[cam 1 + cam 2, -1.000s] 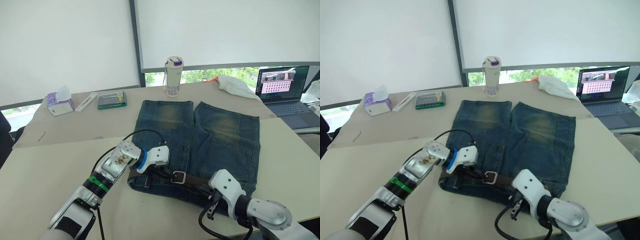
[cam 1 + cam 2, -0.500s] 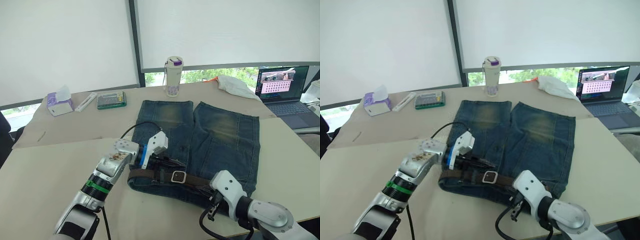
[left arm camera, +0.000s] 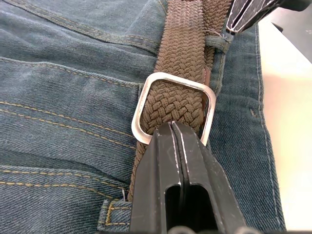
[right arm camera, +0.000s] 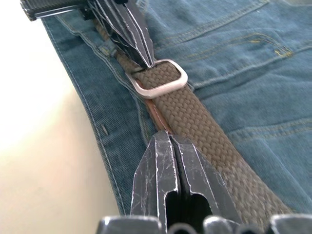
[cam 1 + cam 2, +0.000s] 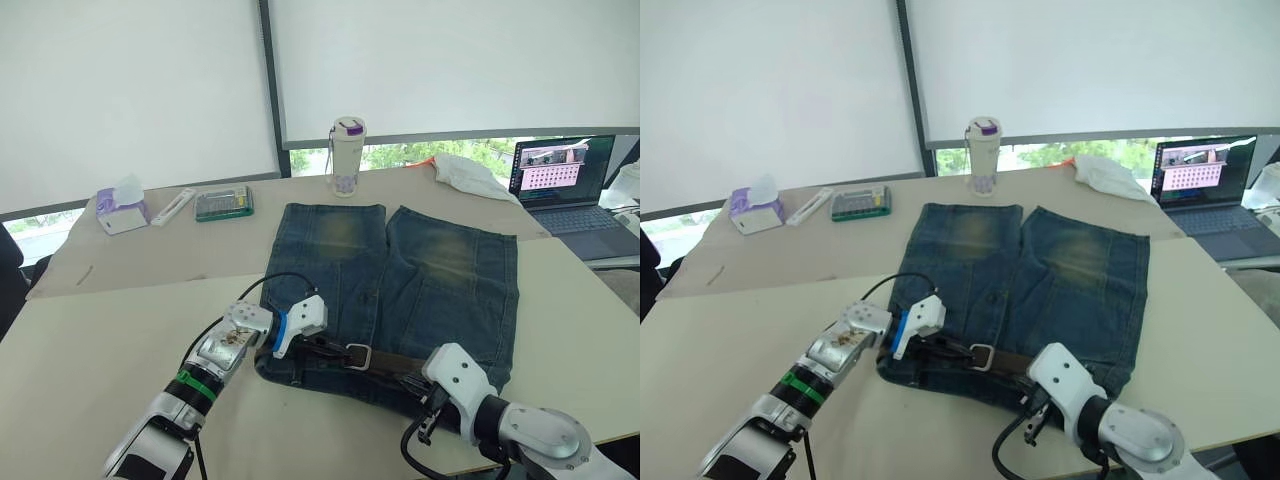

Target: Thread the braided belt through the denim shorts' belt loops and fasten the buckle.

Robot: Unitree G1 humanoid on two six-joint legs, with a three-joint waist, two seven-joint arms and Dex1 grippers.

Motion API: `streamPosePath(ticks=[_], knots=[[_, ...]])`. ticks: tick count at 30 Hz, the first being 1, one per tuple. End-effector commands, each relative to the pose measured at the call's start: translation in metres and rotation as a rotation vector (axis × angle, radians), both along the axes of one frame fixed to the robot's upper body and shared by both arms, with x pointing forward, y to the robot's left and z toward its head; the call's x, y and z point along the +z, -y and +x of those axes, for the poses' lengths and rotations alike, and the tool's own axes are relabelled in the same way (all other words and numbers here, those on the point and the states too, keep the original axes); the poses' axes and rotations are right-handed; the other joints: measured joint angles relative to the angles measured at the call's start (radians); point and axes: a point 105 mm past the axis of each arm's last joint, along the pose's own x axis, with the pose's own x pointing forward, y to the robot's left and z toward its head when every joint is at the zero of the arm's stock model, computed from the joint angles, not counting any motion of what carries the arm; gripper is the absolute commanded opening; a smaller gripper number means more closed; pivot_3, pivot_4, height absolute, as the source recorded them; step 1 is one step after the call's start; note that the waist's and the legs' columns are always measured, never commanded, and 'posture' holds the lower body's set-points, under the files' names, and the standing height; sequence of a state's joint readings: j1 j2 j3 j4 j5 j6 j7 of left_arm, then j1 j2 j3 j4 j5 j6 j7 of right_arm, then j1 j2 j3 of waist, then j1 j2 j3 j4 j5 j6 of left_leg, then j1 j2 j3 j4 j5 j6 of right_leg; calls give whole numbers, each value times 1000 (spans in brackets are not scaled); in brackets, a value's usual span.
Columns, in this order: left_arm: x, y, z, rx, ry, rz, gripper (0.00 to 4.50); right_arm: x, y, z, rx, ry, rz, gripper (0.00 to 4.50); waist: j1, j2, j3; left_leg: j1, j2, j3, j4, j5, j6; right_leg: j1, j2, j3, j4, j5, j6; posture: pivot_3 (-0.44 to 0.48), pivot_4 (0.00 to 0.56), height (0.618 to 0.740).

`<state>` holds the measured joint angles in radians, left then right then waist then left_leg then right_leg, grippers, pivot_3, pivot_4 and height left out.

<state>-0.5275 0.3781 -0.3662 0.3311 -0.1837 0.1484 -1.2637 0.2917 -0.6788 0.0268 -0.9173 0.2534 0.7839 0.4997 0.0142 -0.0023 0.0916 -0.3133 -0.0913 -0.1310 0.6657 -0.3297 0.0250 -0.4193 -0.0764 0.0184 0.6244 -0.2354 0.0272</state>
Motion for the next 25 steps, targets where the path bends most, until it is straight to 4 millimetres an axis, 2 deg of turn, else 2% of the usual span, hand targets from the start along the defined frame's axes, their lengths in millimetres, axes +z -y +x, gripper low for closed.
streamPosePath(ticks=[1,2,3,4,6,9,12,13,15,16,19,25], knots=[[15,-13,3,112,-58,-137,0,20,0,1,-16,77,67,49,-2,0,0,0,0,0,0,0,0,0,0,0,0,0,0,0,150,740],[26,-15,1,123,-68,-191,0,24,2,1,-28,96,79,49,-2,1,0,-1,0,0,0,0,0,-2,0,0,0,0,0,0,150,740],[35,-21,-2,143,-64,-222,0,27,4,-3,-34,102,94,598,-3,2,-1,-2,0,0,0,0,0,-3,0,1,1,0,0,0,150,740],[40,-27,-8,147,-62,-230,518,29,6,-6,-40,105,106,883,-2,3,-1,-3,0,0,0,0,0,-4,0,1,1,0,0,0,150,740],[45,-38,-19,150,-58,-233,1071,32,9,-13,-56,105,131,1576,-2,4,-1,-3,1,0,-1,0,0,-4,0,1,0,0,0,0,150,740],[53,-67,-34,251,-46,-234,2122,36,24,-29,-85,98,142,2644,1,5,0,-1,1,0,-2,0,0,-2,-1,6,-1,0,0,0,150,740],[49,-94,-50,331,-47,-180,3090,40,40,-45,-113,84,140,3610,0,5,1,2,1,1,-6,-1,1,-1,0,10,-1,-1,1,0,150,740],[46,-105,-55,368,-48,-159,3578,41,46,-51,-120,78,120,4087,1,5,1,3,1,2,-6,-1,1,-1,0,11,-1,-1,1,0,150,740],[41,-120,-62,430,-49,-130,4144,42,54,-59,-134,61,95,4500,2,4,3,4,1,4,-6,-3,5,0,0,12,-1,-1,1,0,150,740],[40,-126,-65,449,-48,-118,4478,42,57,-63,-135,55,85,4500,3,4,4,5,1,4,-6,-6,10,1,0,12,-1,-1,1,0,150,740],[34,-144,-77,497,-86,-68,4478,45,66,-70,-150,49,49,4500,4,4,6,6,1,5,-6,-7,11,2,0,12,-2,-2,2,0,150,740],[21,-154,-82,503,-129,-62,4478,40,72,-67,-122,39,30,4500,8,4,8,6,1,6,-6,-8,11,3,0,12,-5,-2,1,0,150,740]])
